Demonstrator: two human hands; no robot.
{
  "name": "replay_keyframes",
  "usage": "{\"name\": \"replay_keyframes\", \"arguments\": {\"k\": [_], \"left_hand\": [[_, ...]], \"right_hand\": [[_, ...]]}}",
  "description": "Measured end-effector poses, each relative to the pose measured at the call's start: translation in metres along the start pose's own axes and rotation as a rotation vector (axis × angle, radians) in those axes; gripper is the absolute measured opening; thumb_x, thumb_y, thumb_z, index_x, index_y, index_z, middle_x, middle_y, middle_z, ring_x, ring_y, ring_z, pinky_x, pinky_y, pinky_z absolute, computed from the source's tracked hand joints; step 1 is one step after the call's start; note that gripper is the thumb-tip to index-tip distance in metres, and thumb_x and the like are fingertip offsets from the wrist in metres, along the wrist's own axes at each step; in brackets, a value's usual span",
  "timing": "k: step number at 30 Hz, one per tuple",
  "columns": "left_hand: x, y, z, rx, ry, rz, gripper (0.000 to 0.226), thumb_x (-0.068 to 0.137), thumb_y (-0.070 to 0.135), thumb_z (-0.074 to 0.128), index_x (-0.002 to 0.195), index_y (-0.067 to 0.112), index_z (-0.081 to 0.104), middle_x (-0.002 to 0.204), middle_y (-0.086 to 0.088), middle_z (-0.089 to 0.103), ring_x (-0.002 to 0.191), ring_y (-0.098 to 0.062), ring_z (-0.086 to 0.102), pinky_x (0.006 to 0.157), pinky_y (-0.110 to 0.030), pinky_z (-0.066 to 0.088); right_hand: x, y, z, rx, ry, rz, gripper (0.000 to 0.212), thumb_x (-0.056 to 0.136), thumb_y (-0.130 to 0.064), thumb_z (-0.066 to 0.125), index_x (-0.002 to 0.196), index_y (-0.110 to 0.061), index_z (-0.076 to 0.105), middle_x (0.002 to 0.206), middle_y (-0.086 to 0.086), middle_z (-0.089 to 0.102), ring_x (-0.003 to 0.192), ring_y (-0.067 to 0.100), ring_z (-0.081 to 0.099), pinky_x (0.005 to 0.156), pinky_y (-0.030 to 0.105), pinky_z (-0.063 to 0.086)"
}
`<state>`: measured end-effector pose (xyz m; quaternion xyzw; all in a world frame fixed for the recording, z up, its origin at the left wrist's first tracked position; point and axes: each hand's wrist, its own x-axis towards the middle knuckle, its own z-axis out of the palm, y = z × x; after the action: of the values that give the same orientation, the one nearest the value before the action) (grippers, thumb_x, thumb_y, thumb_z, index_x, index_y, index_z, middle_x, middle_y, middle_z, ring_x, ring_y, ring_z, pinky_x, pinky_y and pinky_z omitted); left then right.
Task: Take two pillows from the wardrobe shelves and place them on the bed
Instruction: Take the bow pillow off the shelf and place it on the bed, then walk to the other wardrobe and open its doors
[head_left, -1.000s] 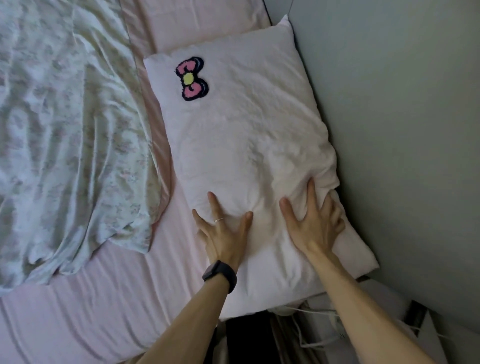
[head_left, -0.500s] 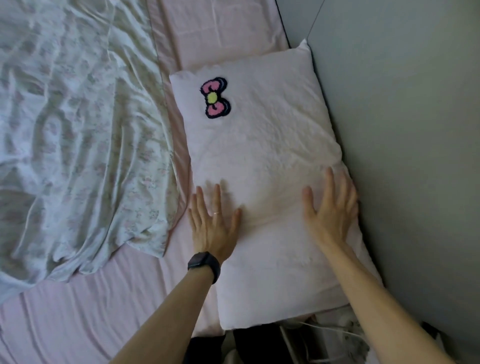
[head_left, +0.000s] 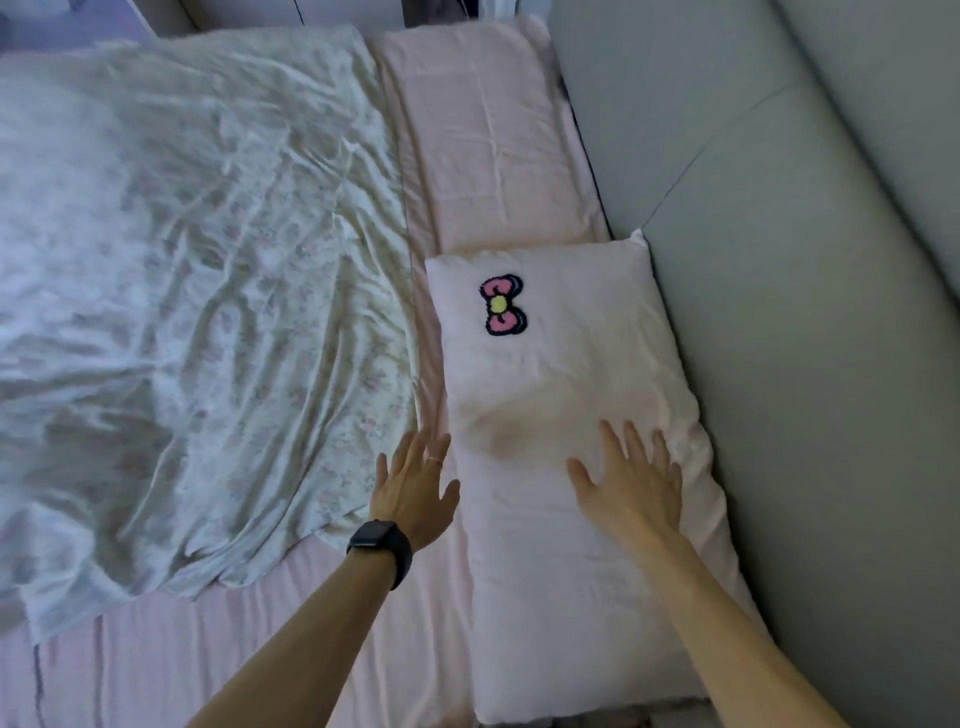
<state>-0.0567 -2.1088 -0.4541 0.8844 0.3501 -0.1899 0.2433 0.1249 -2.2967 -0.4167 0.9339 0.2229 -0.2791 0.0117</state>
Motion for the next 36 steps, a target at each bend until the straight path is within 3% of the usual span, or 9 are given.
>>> {"name": "replay_keyframes", "arguments": {"k": [4,8,15,18,25,29,36], "left_hand": [[-0.045,-0.018,-0.109,-0.125,0.164,-0.013,0.069,0.102,0.043,0.043,0.161,0.031,0.008,0.169,0.002,0.008,0.155,-0.018,-0.001,0.125,-0.047,0.005],[-0.113,-0.054,-0.218,-0.181,0.387,-0.02,0.068,0.102,0.046,0.043,0.16,0.032,0.011,0.168,0.004,0.014,0.155,-0.017,0.004,0.125,-0.046,0.006],[-0.26,-0.172,-0.319,-0.216,0.761,-0.259,0.065,0.1,0.046,0.049,0.158,0.033,0.023,0.166,0.003,0.02,0.154,-0.019,0.014,0.124,-0.048,0.012],[-0.337,-0.226,-0.323,-0.197,0.87,-0.456,0.064,0.098,0.046,0.052,0.157,0.032,0.029,0.166,0.0,0.019,0.151,-0.024,0.023,0.122,-0.05,0.018],[-0.516,-0.325,-0.314,-0.132,1.063,-0.905,0.064,0.095,0.042,0.059,0.154,0.027,0.038,0.163,-0.007,0.028,0.149,-0.029,0.026,0.119,-0.049,0.023],[-0.592,-0.371,-0.303,-0.127,1.13,-1.046,0.062,0.094,0.042,0.056,0.153,0.031,0.038,0.161,-0.003,0.032,0.149,-0.025,0.025,0.119,-0.047,0.024],[-0.686,-0.494,-0.291,-0.162,1.201,-1.203,0.062,0.094,0.041,0.056,0.153,0.031,0.038,0.162,0.002,0.028,0.15,-0.023,0.022,0.12,-0.049,0.021]], "right_hand": [[-0.058,-0.081,-0.081,0.144,0.105,-0.245,0.066,0.099,-0.062,0.04,0.157,-0.032,0.033,0.168,-0.002,0.021,0.156,0.025,0.007,0.123,0.044,0.019],[-0.12,-0.184,-0.162,0.325,0.259,-0.536,0.054,0.099,-0.048,0.054,0.148,-0.027,0.049,0.16,0.0,0.039,0.152,0.027,0.021,0.121,0.045,0.028],[-0.227,-0.357,-0.23,0.408,0.34,-1.018,0.049,0.099,-0.044,0.057,0.144,-0.026,0.054,0.154,-0.003,0.048,0.148,0.023,0.03,0.121,0.042,0.029],[-0.276,-0.416,-0.221,0.426,0.353,-1.203,0.046,0.097,-0.036,0.065,0.14,-0.02,0.06,0.148,0.002,0.055,0.145,0.028,0.036,0.118,0.04,0.032],[-0.399,-0.525,-0.159,0.4,0.151,-1.55,0.045,0.095,-0.035,0.066,0.138,-0.022,0.061,0.148,0.0,0.055,0.147,0.024,0.034,0.119,0.04,0.032],[-0.472,-0.58,-0.119,0.334,0.089,-1.702,0.045,0.095,-0.036,0.066,0.138,-0.022,0.061,0.147,0.0,0.055,0.146,0.024,0.034,0.12,0.035,0.03],[-0.579,-0.704,-0.039,0.297,0.088,-1.839,0.045,0.096,-0.04,0.062,0.138,-0.023,0.061,0.145,-0.003,0.058,0.147,0.025,0.032,0.118,0.039,0.033]]}}
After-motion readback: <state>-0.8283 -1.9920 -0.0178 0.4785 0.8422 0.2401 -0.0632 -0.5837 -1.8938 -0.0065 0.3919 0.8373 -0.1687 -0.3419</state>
